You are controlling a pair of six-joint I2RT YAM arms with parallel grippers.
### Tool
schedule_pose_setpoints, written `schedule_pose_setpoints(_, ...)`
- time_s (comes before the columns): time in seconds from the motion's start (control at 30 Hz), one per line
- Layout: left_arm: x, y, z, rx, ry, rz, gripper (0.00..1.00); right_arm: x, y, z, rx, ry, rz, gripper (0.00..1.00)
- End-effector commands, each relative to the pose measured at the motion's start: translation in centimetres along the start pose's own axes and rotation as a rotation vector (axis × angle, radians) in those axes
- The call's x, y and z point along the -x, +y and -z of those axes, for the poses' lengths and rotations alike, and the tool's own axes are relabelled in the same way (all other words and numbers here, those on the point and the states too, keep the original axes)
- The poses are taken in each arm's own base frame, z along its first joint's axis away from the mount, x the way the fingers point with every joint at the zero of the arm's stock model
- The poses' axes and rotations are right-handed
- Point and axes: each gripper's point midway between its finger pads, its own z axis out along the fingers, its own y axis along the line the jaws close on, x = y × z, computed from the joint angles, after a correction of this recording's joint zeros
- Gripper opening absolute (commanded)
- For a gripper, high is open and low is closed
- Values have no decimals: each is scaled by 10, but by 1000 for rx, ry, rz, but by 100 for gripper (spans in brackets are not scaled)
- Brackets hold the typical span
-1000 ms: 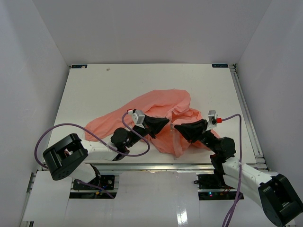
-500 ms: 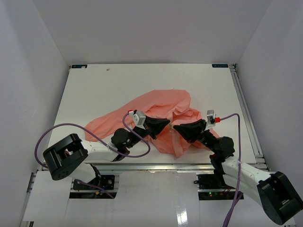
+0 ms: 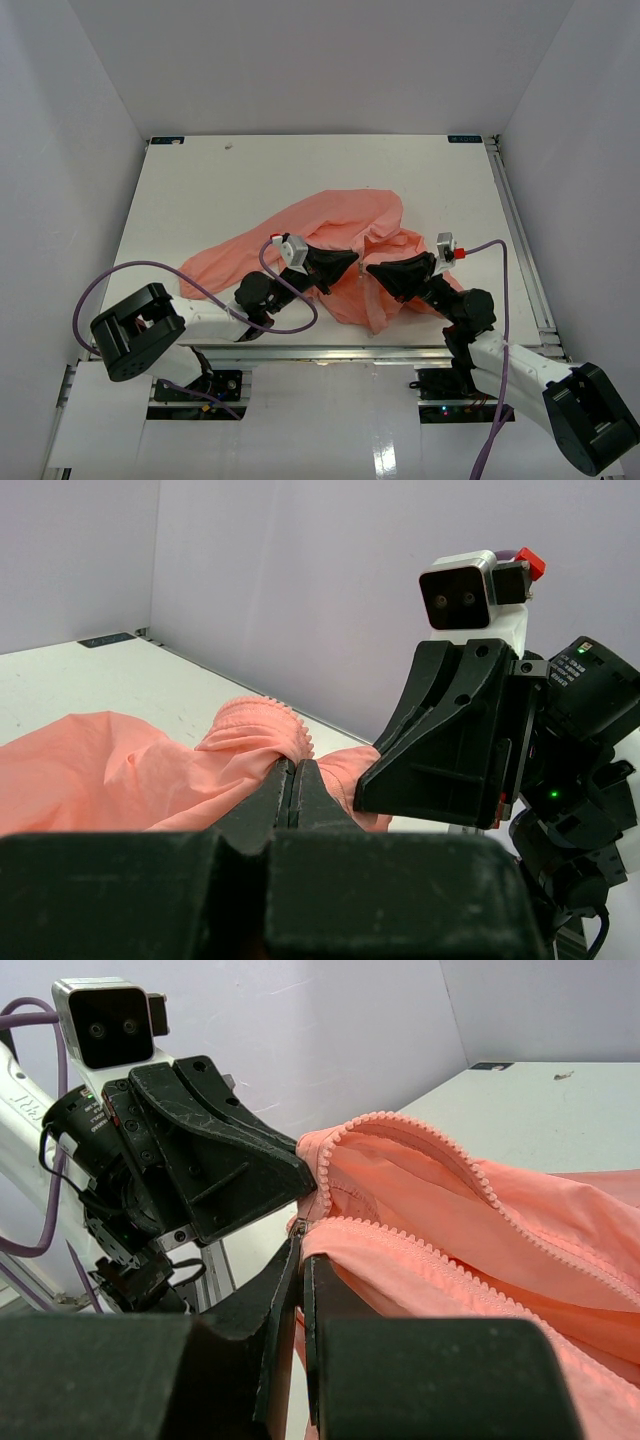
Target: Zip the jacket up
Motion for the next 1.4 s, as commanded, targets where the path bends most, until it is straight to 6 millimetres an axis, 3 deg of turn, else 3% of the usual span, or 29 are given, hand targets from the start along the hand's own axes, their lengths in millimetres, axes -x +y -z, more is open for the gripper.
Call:
schedule_pose_setpoints(0.0,138,-41,11,-143,-526,-43,0,-24,-2,24,-13,17,-14,8)
schedule_pose_setpoints(1.37,141,-38,15,-121,-536,-25,0,-22,3,22,7,11,-5,8)
